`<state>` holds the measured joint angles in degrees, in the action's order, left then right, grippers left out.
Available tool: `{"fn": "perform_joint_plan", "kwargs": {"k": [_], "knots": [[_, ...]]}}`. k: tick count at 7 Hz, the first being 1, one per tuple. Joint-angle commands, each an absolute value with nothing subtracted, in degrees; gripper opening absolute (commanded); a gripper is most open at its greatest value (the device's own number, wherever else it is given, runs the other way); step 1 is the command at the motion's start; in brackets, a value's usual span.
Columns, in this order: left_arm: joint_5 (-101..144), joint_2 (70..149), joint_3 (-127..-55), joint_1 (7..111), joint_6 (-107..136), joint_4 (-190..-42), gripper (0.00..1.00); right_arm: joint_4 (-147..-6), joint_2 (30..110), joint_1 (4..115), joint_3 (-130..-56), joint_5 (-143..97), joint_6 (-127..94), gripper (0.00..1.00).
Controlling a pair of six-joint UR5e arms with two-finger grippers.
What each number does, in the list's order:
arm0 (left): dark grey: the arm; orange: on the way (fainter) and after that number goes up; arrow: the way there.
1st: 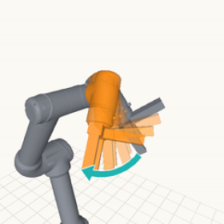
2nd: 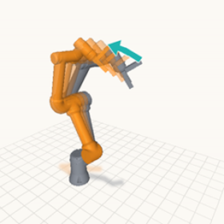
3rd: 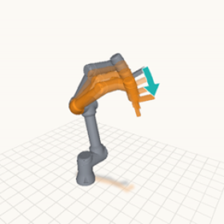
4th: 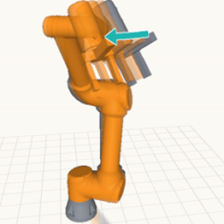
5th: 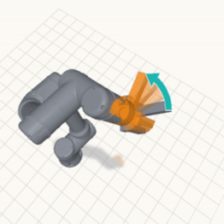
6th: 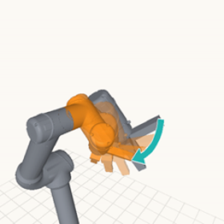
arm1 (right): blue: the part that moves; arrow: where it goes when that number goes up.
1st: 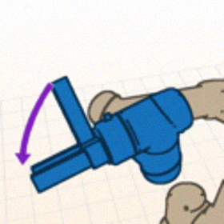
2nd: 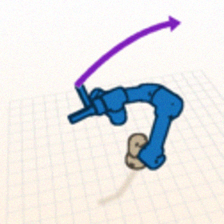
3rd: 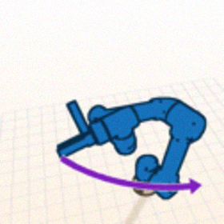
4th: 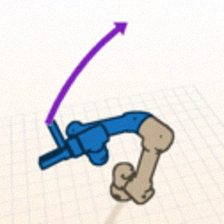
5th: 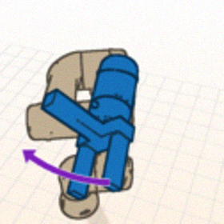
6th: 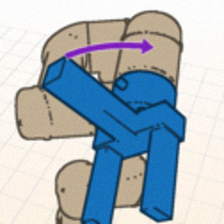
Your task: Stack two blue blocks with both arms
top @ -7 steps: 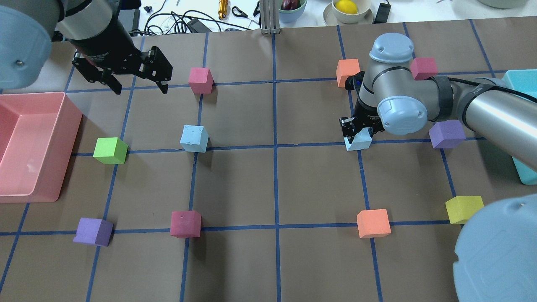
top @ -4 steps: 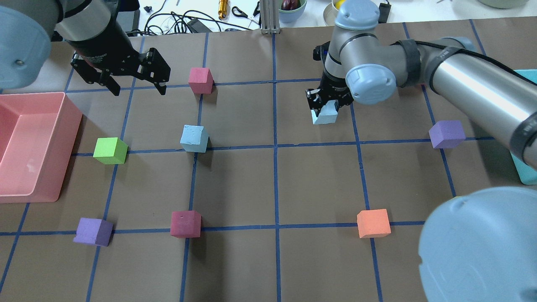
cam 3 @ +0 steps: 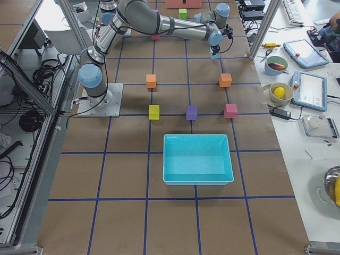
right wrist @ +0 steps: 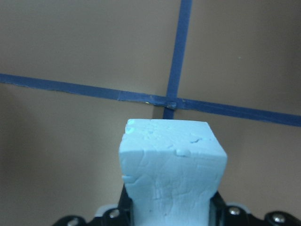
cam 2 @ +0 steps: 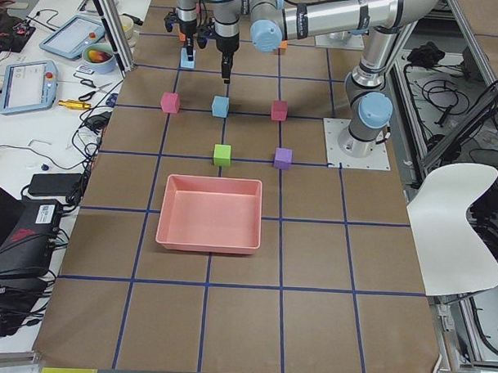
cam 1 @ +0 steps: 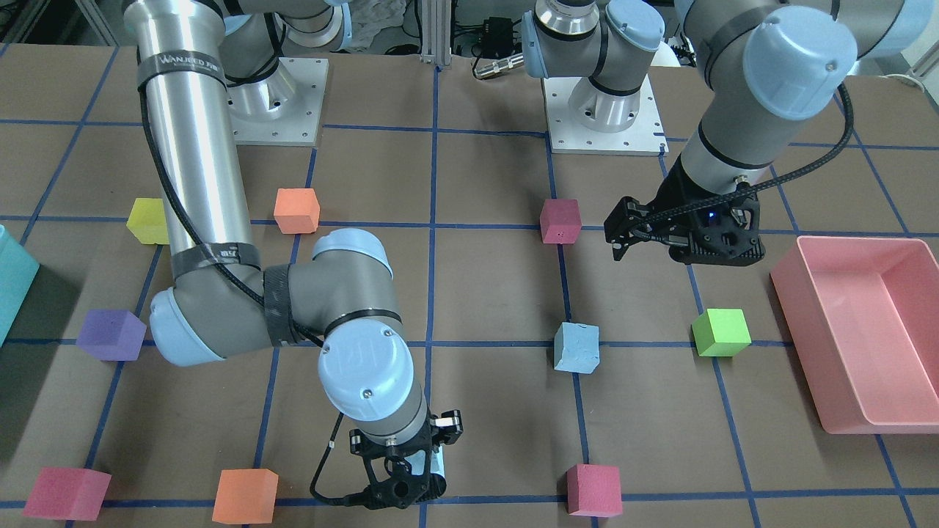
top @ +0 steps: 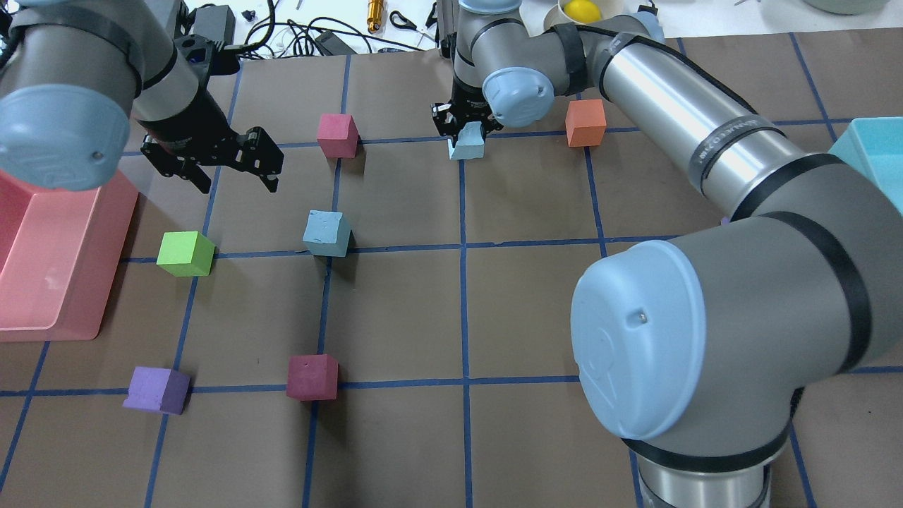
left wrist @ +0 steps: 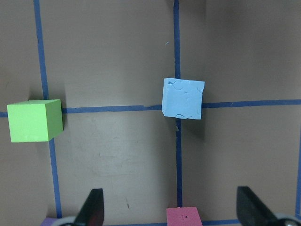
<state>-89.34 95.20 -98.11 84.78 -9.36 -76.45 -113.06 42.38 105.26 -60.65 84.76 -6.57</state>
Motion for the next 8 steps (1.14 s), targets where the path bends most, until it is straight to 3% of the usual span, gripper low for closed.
{"fn": "perform_joint_plan", "kwargs": {"k": [1, 2, 5, 8], "knots": [[-89.12, 97.37, -101.59, 84.55, -11.88, -72.17, 1.00, -110.93, 40.26, 105.82, -58.18, 85.78, -5.89, 0.32], [-88.95, 99.04, -102.21, 84.55, -9.43, -69.55, 1.00, -110.74, 40.25, 105.82, -58.18, 85.87, -5.89, 0.99], [-88.86, 105.01, -102.57, 84.90, -9.58, -64.87, 1.00, -106.48, 42.61, 105.21, -56.79, 86.31, -5.89, 1.00], [-88.77, 111.34, -102.48, 87.36, -7.65, -57.06, 1.00, -80.40, 59.54, 101.88, -57.65, 91.75, -1.80, 1.00]]}}
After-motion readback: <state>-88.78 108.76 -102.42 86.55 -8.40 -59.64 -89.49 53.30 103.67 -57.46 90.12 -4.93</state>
